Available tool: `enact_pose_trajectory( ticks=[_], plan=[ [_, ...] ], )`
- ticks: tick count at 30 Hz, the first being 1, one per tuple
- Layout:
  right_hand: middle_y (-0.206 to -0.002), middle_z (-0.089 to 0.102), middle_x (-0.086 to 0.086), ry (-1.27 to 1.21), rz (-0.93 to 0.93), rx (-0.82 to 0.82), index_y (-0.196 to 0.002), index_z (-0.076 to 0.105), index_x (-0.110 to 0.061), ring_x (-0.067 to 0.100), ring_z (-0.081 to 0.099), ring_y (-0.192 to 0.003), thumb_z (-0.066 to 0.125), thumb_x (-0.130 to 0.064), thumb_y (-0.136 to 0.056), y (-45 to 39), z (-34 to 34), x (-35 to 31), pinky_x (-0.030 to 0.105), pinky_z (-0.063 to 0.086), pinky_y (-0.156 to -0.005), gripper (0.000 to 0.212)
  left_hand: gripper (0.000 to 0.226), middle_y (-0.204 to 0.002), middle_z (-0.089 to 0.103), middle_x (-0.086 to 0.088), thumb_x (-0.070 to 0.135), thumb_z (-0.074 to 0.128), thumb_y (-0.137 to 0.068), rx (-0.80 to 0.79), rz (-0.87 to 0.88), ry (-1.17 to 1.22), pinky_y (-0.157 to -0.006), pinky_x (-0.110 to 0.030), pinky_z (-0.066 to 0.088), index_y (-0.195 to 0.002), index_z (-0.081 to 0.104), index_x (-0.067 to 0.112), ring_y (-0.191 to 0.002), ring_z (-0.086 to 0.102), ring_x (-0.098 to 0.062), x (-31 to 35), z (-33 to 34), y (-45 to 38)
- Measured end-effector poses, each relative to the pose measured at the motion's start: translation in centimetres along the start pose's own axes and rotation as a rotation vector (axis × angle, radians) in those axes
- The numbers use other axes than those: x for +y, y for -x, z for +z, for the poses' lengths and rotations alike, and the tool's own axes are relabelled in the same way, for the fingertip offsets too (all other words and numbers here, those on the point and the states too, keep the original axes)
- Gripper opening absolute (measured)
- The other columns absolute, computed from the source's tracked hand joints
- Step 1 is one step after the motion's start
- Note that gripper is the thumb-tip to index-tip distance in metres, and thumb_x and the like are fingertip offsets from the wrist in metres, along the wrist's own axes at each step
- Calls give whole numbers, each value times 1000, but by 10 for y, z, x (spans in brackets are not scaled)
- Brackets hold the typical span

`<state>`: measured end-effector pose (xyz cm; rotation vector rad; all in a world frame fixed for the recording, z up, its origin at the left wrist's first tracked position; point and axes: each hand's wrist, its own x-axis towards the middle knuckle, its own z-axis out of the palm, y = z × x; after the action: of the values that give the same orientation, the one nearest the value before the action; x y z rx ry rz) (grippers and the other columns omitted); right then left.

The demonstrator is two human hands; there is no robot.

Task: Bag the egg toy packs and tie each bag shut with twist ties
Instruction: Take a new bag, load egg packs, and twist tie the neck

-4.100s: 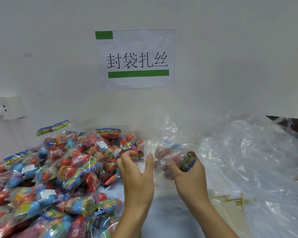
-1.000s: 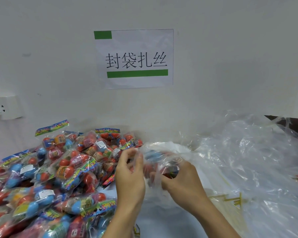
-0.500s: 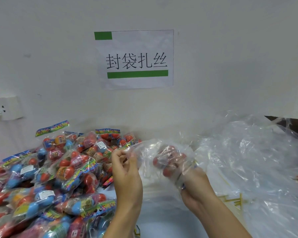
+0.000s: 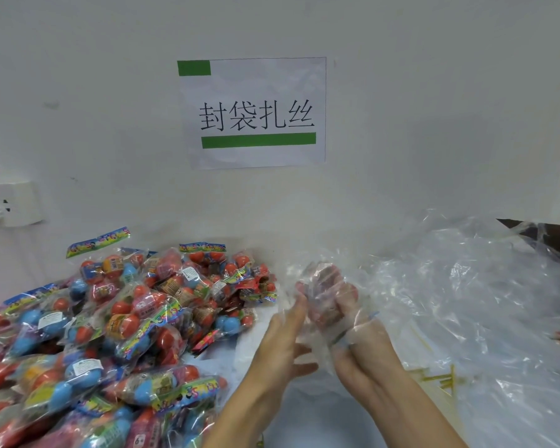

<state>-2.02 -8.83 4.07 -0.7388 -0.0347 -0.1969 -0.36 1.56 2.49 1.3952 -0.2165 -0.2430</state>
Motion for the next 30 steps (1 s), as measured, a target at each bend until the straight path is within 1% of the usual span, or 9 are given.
enact_pose_trajectory(
  ticks=[3,6,9,12,16,19,21,24,30],
  plan=[
    [-89,73,20,-45,-18,-8,-89,74,-8,29,72,-65,70,-15,-68,-4,-5,1,38,59,-51,22,83,-90,73,5,73,64,-68,-34,-58,-17,-78,-36,52,-125,58,14,-81,71,-14,-1,1,2],
    [-89,72,18,2,-96,45,-82,73,-9,25,69,-69,70,-8,-81,-7,-8,1,28,57,-56,4,88,-117,60,7,70,56,-69,131,2,-70,-87,-38,54,-141,42,20,-107,62,-16,0,2,2],
    [-90,73,18,331,-207,248,-87,74,-11,26,67,-68,68,-2,-91,-14,-20,3,34,54,-65,11,59,-126,53,5,57,59,-81,416,313,-167,-102,-44,46,-130,43,27,-116,52,-13,1,-4,3],
    [-90,77,13,643,-299,293,-100,73,-12,33,72,-81,81,-29,-84,-13,-20,4,49,56,-82,25,30,-119,48,16,45,62,-90,564,724,-441,-99,-20,38,-115,48,37,-116,45,-3,2,-9,4],
    [-78,76,-7,881,-414,243,-91,71,-21,7,72,-71,86,-37,-76,-5,-17,3,27,55,-69,27,40,-132,49,20,54,55,-85,282,820,-709,-108,-18,28,-125,56,45,-131,37,-5,0,-1,4],
    [-60,70,-13,1010,-520,173,-72,65,-25,-3,64,-56,78,-10,-82,-6,-22,5,8,43,-52,22,24,-123,58,23,42,65,-85,226,869,-716,-105,-24,33,-109,71,40,-123,43,-1,-4,5,4],
    [-50,62,-10,1108,-564,120,-66,65,-21,-5,59,-53,66,-1,-88,-6,-22,6,7,40,-51,30,12,-110,66,19,26,70,-84,253,941,-668,-98,-31,41,-92,78,27,-113,53,-7,-4,7,3],
    [-75,71,-3,1092,-656,28,-85,72,-5,2,68,-75,61,-7,-87,-5,-24,9,17,51,-71,11,9,-99,71,15,15,69,-85,203,964,-602,-91,-30,49,-88,77,18,-103,63,-11,0,11,6],
    [-74,74,3,892,-525,87,-86,73,-8,13,71,-68,78,-3,-84,-8,-25,4,25,54,-63,7,15,-97,71,15,13,62,-87,252,897,-525,-82,-15,47,-94,74,20,-97,65,-7,4,13,13]
  ],
)
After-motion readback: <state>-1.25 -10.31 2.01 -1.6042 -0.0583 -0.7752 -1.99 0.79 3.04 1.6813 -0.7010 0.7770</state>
